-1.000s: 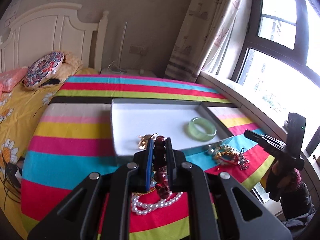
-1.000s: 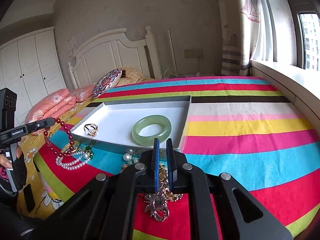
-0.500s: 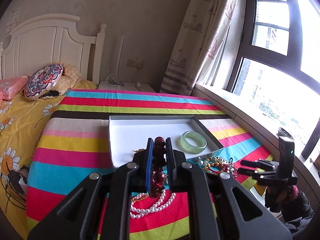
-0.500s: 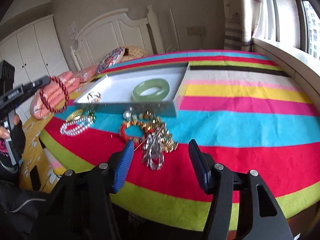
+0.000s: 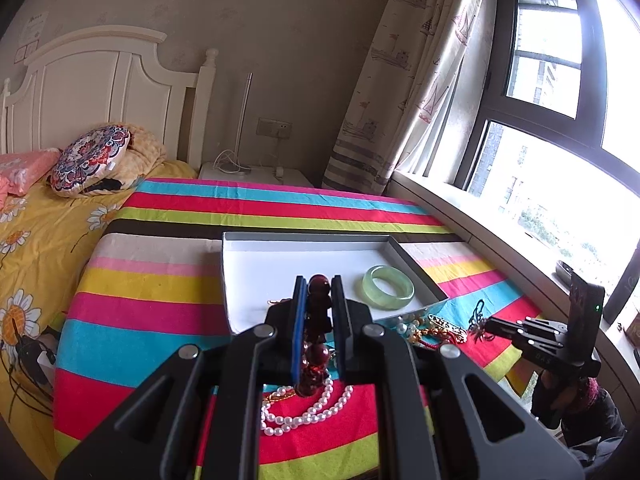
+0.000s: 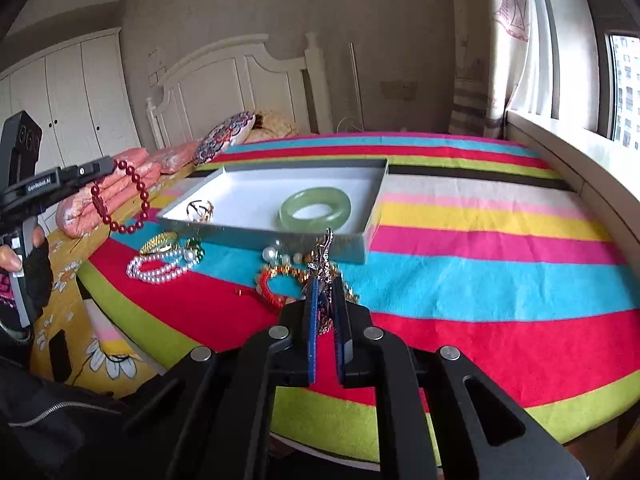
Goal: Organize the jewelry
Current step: 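Carry the silver brooch into the tray with the right gripper while the left drops the red bracelet there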
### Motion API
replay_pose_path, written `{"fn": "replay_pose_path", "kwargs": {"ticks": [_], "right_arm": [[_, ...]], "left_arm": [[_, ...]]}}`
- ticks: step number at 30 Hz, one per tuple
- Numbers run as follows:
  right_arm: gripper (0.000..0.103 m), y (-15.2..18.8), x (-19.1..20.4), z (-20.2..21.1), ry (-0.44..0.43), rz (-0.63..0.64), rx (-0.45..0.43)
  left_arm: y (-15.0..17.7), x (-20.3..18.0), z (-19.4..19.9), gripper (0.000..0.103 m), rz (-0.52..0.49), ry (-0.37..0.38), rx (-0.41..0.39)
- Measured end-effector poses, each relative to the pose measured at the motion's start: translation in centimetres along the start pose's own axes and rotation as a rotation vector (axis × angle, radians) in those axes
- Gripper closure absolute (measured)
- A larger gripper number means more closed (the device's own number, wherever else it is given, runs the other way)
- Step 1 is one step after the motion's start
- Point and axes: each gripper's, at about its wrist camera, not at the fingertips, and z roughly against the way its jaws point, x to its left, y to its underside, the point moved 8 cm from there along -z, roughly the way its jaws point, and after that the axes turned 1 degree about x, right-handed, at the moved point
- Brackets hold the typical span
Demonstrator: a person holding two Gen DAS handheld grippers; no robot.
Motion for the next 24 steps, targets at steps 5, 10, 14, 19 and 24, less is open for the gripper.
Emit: {"fn": "replay_pose_path", "kwargs": {"ticks": [5, 10, 14, 19, 24], "right_arm": [[0.094, -2.5, 0.2, -0.6, 0.016, 0.039, -0.024], [0.094, -5.6, 0.6, -3.7, 0.042, 0.110, -0.015], [0.094, -8.1, 0.8, -7.2, 0.095, 0.198, 0.013], [0.094, -10.5, 0.9, -11.0, 0.138, 0.259, 0.050], [0.094, -10.6, 1.7, -11.0, 0.101, 0.238, 0.030]], "left_arm": [[-1.3, -0.4, -0.6, 0.091, -0.016, 0.030, -0.001], [-3.5, -0.9, -3.5, 0.091, -0.007, 0.090, 0.033], [-5.5, -1.4, -6.4, 0.091, -0.036, 0.090, 0.053], [-5.6, -1.8, -7.5, 0.090, -0.038, 0.115, 0.103], [-0.4, -2.9, -4.6, 0.031, -0.119, 0.138, 0.173]]}}
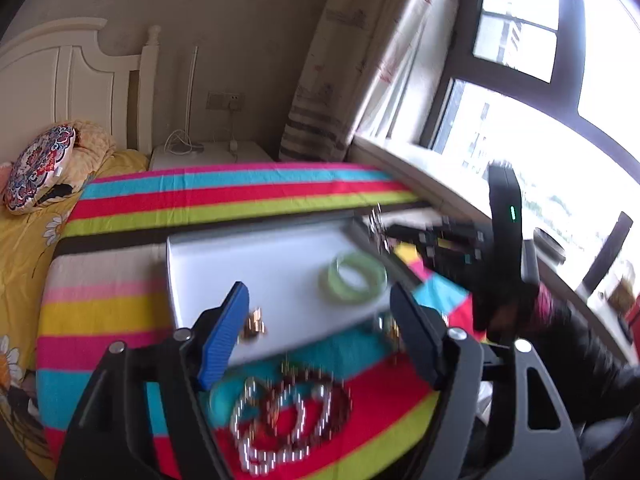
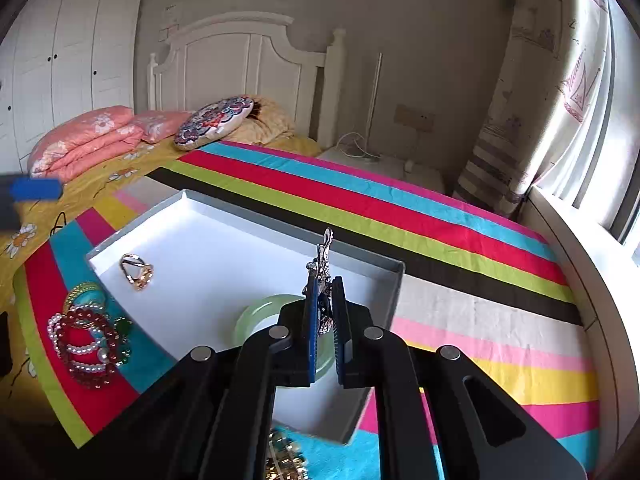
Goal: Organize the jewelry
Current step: 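Carry the silver brooch into the tray with the right gripper while the left drops the red bracelet there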
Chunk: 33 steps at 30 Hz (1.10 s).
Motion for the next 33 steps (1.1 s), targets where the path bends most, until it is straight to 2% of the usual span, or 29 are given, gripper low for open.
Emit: {"fn": "replay_pose_path", "kwargs": {"ticks": [1, 3, 4, 5, 7, 10, 12, 13, 14, 24, 26, 29, 33], "right_arm": [[0.094, 0.2, 0.3, 0.0, -0.005, 0.003, 0.000], [0.094, 0.8, 1.0, 0.0, -0.014, 0.010, 0.008], [0.094, 1.0, 1.3, 0.0, -0.015, 0.015, 0.011], [0.094, 1.2, 1.5, -0.1, -0.015, 0.017, 0.014], [0.094, 1.3, 1.9, -0.1, -0.018, 0.018, 0.016], [0.094, 1.3, 2.1, 0.3, -0.020, 0.019, 0.009], [0.094, 1.2, 2.2, 0.5, -0.018, 0.022, 0.005], [0.094, 1.2, 2.1, 0.5, -0.017, 0.022, 0.004], [0.094, 1.2, 2.1, 0.6, -0.016, 0.023, 0.003], [0.094, 1.3, 2.0, -0.6, -0.019, 0.015, 0.024], [0.094, 1.2, 1.8, -1.2, -0.017, 0.018, 0.031], [0.094, 0.7, 1.5, -2.3, 0.002, 0.036, 0.047], [0.094, -0.3, 0.5, -4.3, 0.082, 0.104, 0.083]], "left_arm": [[1.7, -0.1, -0.2, 0.032, -0.019, -0.009, 0.050], [4.5, 0.7, -1.0, 0.038, -0.049, -0.086, 0.114], [5.4, 1.1, -1.4, 0.048, -0.048, -0.098, 0.139], [6.2, 1.5, -1.9, 0.062, -0.036, -0.089, 0.169], [7.6, 1.9, -3.0, 0.075, -0.021, -0.083, 0.215], [8.8, 2.8, -4.5, 0.075, -0.034, -0.141, 0.261], [9.3, 3.4, -5.3, 0.075, -0.020, -0.154, 0.288], [9.5, 3.7, -5.3, 0.079, -0.019, -0.161, 0.284], [9.5, 3.8, -5.1, 0.090, -0.016, -0.155, 0.277], [3.7, 0.9, -1.9, 0.092, -0.025, -0.064, 0.098], [1.5, 0.3, -2.0, 0.092, -0.026, -0.035, 0.067], [-2.0, -0.1, -2.3, 0.092, -0.049, -0.039, 0.019], [-6.2, 0.3, -4.2, 0.092, -0.036, -0.022, -0.010]]}}
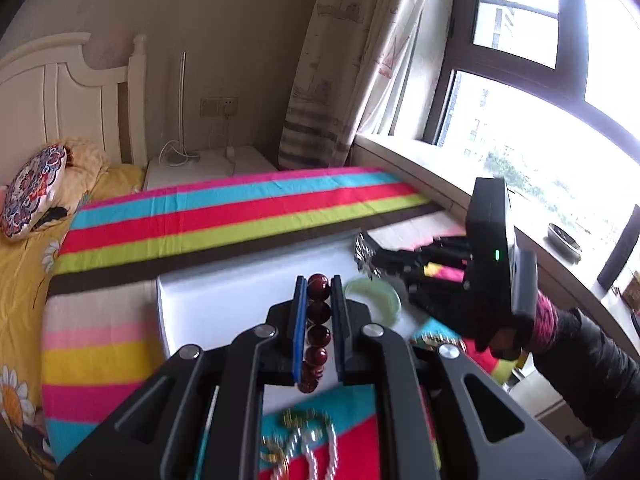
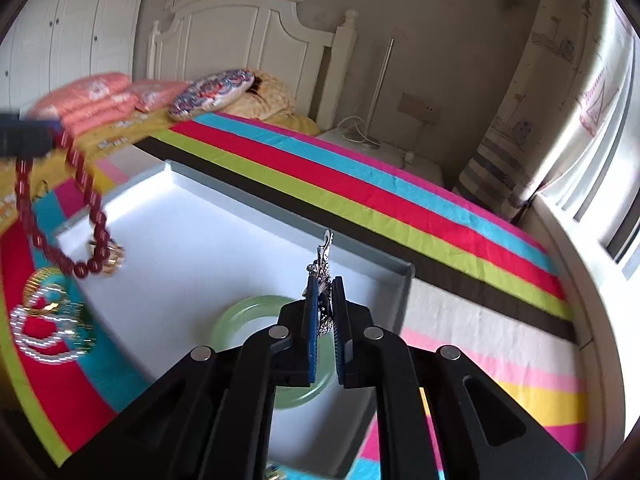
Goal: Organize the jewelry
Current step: 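Carry the silver brooch into the tray with the right gripper while the left drops the red bracelet there, then move the right gripper to the gold tree pendant and grasp it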
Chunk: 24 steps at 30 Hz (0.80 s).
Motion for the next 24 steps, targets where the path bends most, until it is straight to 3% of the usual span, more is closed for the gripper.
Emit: {"fn": "replay_pose_path", "kwargs": {"ticks": [5, 9, 11, 12, 13, 14, 15, 18, 20, 22, 24], "right_arm": [[0.094, -0.5, -0.9, -2.6, 0.171, 0.169, 0.068], [0.094, 0.0, 0.0, -4.8, 0.212, 0.298, 0.146], [0.090, -0.2, 1.3, -5.2, 0.181, 0.328, 0.150], [0.082, -0.3, 2.3, -5.2, 0.117, 0.326, 0.154], [0.081, -0.6, 3.0, -5.0, 0.069, 0.313, 0.146], [0.071, -1.0, 3.6, -4.7, 0.019, 0.287, 0.134], [0.063, -1.5, 4.0, -4.2, -0.034, 0.243, 0.115], [0.061, -3.4, 2.9, -2.3, -0.094, 0.110, 0.044], [0.061, -4.2, 1.4, -0.7, -0.109, 0.024, -0.006], [0.058, -4.6, -1.0, 1.4, -0.104, -0.058, -0.049], [0.040, -4.1, -3.4, 3.7, -0.072, -0.123, -0.089]], "left_arm": [[-1.5, 1.9, -5.0, 0.092, 0.048, -0.002, 0.038], [0.5, 6.0, -8.8, 0.092, 0.112, -0.090, 0.119], [1.4, 7.9, -9.0, 0.090, 0.152, -0.117, 0.124], [1.6, 8.6, -8.9, 0.085, 0.173, -0.123, 0.123], [1.6, 9.3, -8.4, 0.066, 0.191, -0.134, 0.112], [1.4, 9.7, -7.9, 0.044, 0.198, -0.149, 0.094], [1.2, 10.1, -7.1, 0.037, 0.202, -0.170, 0.070], [0.6, 10.6, -4.5, 0.026, 0.198, -0.219, 0.021], [0.5, 10.7, -2.2, 0.009, 0.194, -0.262, -0.013], [0.7, 10.7, 0.4, 0.002, 0.187, -0.319, -0.065], [1.3, 10.5, 2.5, 0.002, 0.184, -0.346, -0.091]]}}
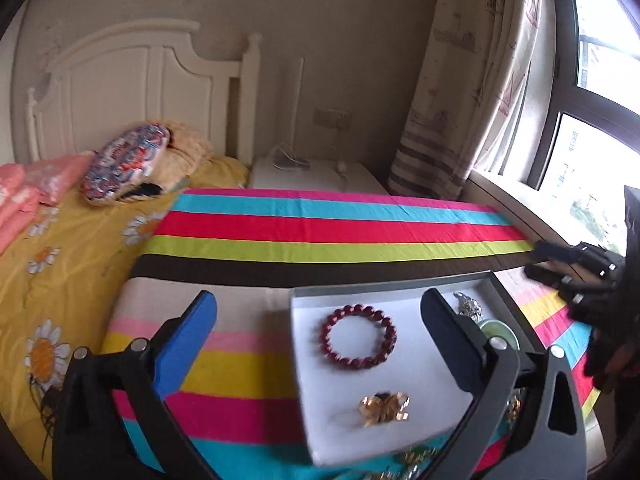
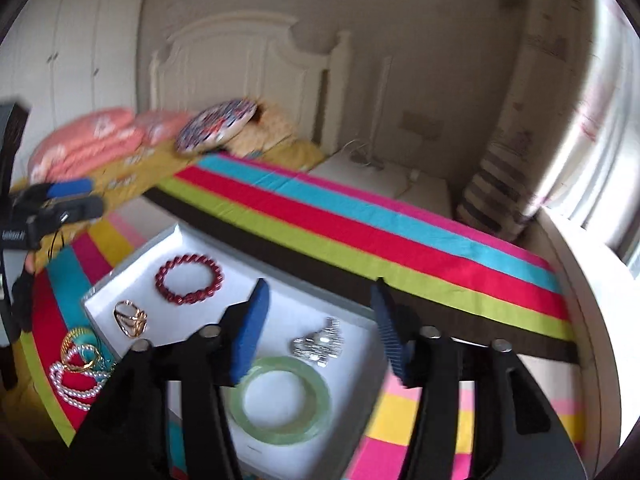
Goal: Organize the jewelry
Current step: 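Move the right gripper to the gold tree pendant and grasp it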
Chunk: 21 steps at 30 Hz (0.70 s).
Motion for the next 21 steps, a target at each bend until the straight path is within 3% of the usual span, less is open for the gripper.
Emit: {"fn": "replay_pose_path", "kwargs": {"ticks": [4, 11, 13, 17, 21], "right_arm": [[0.035, 2.3, -3.0, 3.8, 0.004, -0.079, -0.029], [0.034, 11.6, -3.5, 6.5, 0.006, -0.190, 0.037], [0.034, 13.7, -2.9, 7.0, 0.019, -0.183, 0.043], [0.034, 16.7, -0.6, 7.8, -0.036, -0.113, 0.082], [0.046, 18.3, 1.3, 7.7, -0.041, -0.011, 0.122]], "left_arm": [[3.0, 1.2, 3.6, 0.002, 0.040, -0.016, -0.004], [10.5, 2.5, 5.0, 0.002, 0.062, -0.082, 0.065], [12.1, 2.1, 5.4, 0.002, 0.039, -0.098, 0.070], [13.4, 1.0, 6.7, 0.002, -0.017, -0.102, 0.043], [14.2, -1.2, 7.8, 0.002, -0.092, -0.092, 0.016]]}}
